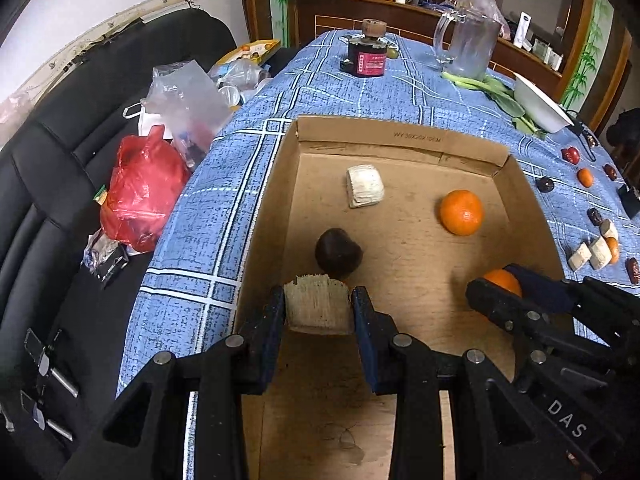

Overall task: Organize fruits
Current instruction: 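Carry the white piece and orange over the cardboard box with both tools, then open both tools to drop the white piece and orange into the box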

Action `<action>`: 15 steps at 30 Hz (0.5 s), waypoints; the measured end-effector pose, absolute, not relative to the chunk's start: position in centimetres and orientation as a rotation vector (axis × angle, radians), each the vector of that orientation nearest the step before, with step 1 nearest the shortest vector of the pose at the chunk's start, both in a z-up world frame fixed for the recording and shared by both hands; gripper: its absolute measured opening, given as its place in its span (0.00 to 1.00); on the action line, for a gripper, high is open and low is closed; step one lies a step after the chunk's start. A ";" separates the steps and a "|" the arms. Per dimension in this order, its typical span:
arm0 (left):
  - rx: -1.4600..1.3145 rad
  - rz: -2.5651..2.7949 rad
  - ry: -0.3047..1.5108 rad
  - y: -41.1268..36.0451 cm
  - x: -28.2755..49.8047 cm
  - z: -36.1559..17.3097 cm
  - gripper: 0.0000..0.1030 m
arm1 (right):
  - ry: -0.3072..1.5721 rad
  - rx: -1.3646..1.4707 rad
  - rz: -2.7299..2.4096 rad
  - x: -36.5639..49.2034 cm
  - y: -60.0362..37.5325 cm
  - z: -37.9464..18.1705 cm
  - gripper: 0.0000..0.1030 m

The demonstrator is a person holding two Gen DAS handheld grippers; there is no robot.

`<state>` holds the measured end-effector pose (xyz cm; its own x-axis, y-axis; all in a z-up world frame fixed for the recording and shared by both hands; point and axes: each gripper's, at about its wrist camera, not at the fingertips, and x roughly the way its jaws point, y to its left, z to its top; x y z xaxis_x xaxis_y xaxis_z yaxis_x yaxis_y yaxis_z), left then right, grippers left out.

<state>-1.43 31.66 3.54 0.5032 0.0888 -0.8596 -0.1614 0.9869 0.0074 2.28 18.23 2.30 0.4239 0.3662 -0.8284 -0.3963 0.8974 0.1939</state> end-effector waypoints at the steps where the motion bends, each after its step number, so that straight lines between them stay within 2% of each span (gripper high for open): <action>1: -0.080 0.153 1.035 31.7 -1.4 3.5 0.32 | 1.027 -0.031 0.476 2.3 18.2 2.3 0.36; 8: -0.097 0.144 1.029 31.9 -1.5 3.7 0.37 | 1.020 -0.022 0.475 2.1 18.0 2.4 0.36; 11: -0.109 0.142 1.022 31.8 -1.7 4.1 0.41 | 1.011 -0.021 0.484 1.8 18.0 2.7 0.36; 13: -0.107 0.146 1.013 31.7 -1.9 4.4 0.50 | 1.002 -0.018 0.484 1.6 17.8 3.1 0.36; 15: -0.116 0.141 1.001 31.8 -2.3 4.9 0.52 | 0.990 -0.006 0.488 1.3 17.3 3.6 0.36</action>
